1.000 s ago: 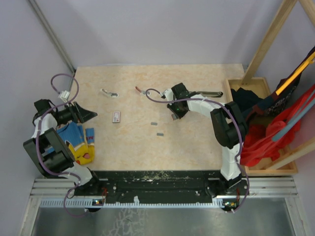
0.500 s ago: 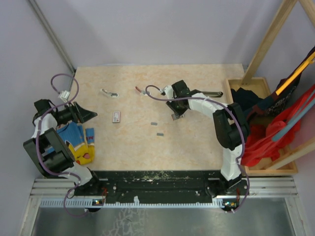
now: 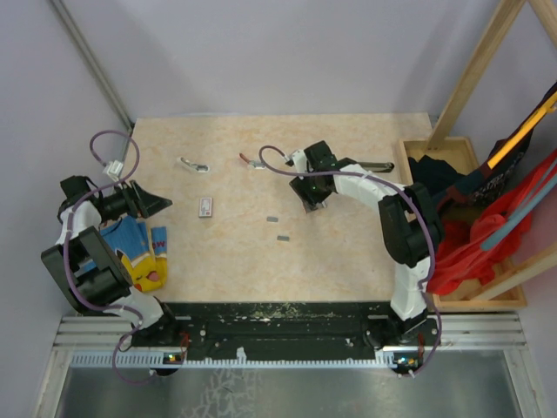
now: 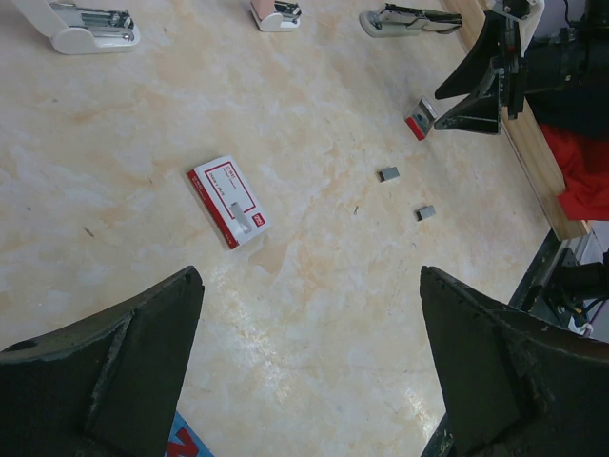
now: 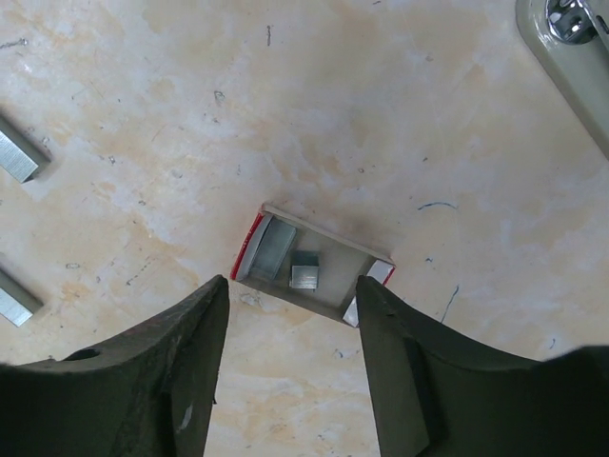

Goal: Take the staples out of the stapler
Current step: Pick up the staple from the center of the board.

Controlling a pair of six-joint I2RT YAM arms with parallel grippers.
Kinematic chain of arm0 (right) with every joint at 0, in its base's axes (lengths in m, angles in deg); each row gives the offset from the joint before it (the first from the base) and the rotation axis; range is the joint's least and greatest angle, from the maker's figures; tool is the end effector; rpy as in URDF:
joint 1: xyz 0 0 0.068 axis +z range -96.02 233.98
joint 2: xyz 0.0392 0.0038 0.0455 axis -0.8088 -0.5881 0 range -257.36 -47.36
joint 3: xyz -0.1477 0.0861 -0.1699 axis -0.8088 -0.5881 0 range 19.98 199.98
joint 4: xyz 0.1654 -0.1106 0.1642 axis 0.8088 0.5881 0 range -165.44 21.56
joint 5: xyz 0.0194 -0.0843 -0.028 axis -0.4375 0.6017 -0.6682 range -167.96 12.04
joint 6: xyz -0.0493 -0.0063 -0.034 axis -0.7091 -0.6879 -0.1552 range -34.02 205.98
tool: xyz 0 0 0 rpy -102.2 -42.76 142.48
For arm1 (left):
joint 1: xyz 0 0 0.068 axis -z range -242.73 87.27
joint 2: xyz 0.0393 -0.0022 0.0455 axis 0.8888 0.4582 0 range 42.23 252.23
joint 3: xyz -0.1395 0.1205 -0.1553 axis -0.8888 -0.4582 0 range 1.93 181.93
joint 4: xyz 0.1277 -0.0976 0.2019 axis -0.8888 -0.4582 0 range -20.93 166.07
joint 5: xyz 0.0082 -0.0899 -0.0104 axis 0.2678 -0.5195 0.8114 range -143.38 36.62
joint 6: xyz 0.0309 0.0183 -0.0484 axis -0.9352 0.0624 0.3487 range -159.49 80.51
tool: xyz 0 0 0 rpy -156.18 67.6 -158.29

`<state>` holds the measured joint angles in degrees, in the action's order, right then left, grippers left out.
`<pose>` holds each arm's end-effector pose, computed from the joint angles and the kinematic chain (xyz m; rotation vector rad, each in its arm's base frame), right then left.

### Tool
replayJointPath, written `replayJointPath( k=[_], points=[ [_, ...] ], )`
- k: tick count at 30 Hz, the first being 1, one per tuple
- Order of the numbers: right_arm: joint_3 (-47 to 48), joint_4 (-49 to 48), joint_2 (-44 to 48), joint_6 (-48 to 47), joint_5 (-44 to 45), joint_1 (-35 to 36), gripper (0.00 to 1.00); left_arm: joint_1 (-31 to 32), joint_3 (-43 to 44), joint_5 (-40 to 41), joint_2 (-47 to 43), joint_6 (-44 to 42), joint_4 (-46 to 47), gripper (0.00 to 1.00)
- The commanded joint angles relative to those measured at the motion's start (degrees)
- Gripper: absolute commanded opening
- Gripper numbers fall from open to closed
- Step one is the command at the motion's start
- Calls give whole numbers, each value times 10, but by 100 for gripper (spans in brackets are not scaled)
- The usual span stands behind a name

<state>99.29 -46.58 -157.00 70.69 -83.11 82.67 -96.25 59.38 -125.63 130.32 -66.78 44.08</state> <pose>0.3462 0.1940 0.1592 -1.0076 2.4090 0.2005 0.2658 0.1252 0.1952 0.2385 1.9521 -0.9802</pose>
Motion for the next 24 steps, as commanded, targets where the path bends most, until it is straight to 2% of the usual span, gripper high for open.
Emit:
replayJointPath(
  k=[1,6,14,20,24],
  points=[
    [20,-9,3,37,-6,-5,58,-3,1,-14,2,-13,-4,100],
    [16,-13,-8,65,-7,-4,64,-3,2,-13,3,-13,-5,100],
    [4,-24,-26,86,7,-4,66,-3,2,-15,4,-14,-4,100],
    [-1,-27,-35,90,13,-1,66,-3,2,-14,5,-13,-5,100],
    [-1,-27,-39,89,16,3,58,-3,3,-14,4,-13,-5,100]
  ],
)
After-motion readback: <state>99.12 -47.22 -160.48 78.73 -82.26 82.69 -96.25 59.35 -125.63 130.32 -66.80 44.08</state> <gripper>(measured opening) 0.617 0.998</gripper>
